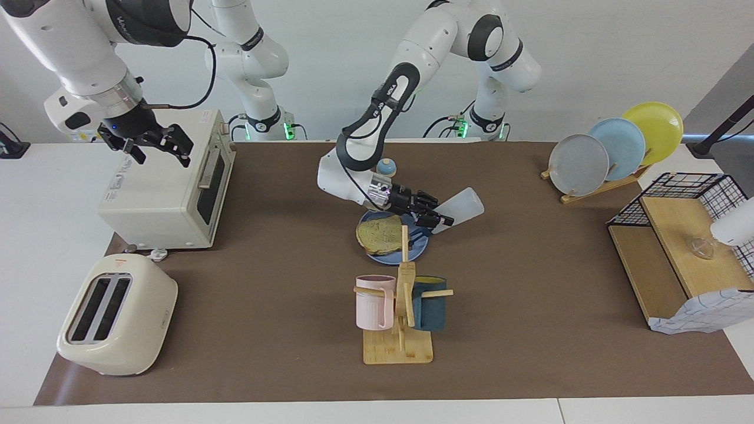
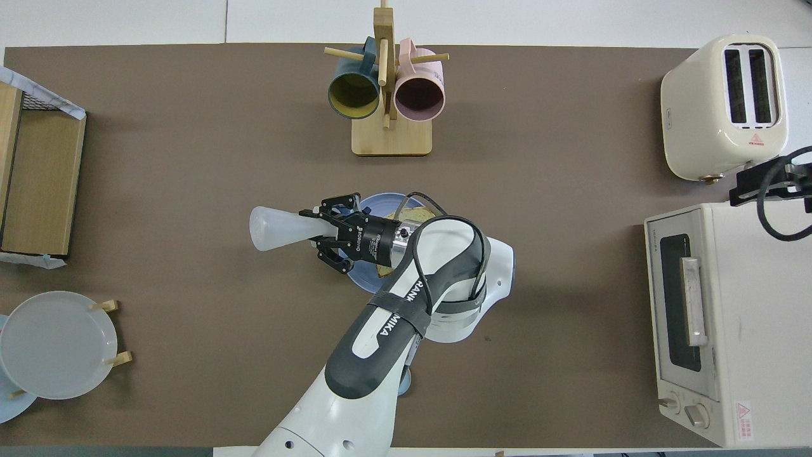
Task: Put bread on plate and add seasoning
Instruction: 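Shake the tilted bottle over the bread with the left gripper, then carry the bottle back toward its starting spot with the left gripper, then lower the bottle upright onto the table with the left gripper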
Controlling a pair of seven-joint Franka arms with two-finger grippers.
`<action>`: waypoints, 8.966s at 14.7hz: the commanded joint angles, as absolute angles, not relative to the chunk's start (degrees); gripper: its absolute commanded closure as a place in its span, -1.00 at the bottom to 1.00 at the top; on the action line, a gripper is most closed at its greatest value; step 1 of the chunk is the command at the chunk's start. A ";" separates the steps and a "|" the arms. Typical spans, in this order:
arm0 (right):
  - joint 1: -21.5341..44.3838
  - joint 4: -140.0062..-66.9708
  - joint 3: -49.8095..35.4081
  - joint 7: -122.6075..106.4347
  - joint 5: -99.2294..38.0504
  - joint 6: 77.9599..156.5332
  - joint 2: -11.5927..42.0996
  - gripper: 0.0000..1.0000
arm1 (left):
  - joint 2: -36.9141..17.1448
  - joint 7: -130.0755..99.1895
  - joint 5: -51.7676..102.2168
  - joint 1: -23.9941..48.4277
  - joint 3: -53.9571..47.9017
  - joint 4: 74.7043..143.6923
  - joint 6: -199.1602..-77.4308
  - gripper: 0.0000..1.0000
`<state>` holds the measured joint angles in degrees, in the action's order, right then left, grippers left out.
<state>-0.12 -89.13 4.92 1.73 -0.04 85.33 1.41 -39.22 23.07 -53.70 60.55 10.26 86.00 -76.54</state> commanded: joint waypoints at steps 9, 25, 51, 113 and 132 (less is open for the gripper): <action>-0.44 -90.26 4.83 0.79 -1.14 85.34 0.35 -1.00 | -40.52 23.29 -57.84 58.88 10.72 84.02 -75.33 1.00; -0.44 -90.26 4.83 0.79 -1.14 85.25 0.35 -1.00 | -40.17 23.12 -50.71 68.29 10.81 82.00 -69.26 1.00; -0.44 -90.26 4.83 0.79 -1.14 85.25 0.35 -1.00 | -39.65 17.41 -46.76 69.43 11.60 81.83 -70.93 1.00; -0.44 -90.26 4.83 0.79 -1.14 85.25 0.26 -1.00 | -8.42 -0.16 7.82 26.54 11.95 127.00 -182.77 1.00; -0.88 -90.35 4.75 0.79 -1.23 85.25 0.35 -1.00 | -21.00 -1.23 7.21 27.25 12.04 128.14 -200.92 1.00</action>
<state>-0.37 -89.17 5.04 1.73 -0.05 85.33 1.34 -20.39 -1.63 6.72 26.60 11.46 128.17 -199.38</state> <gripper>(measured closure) 0.000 0.648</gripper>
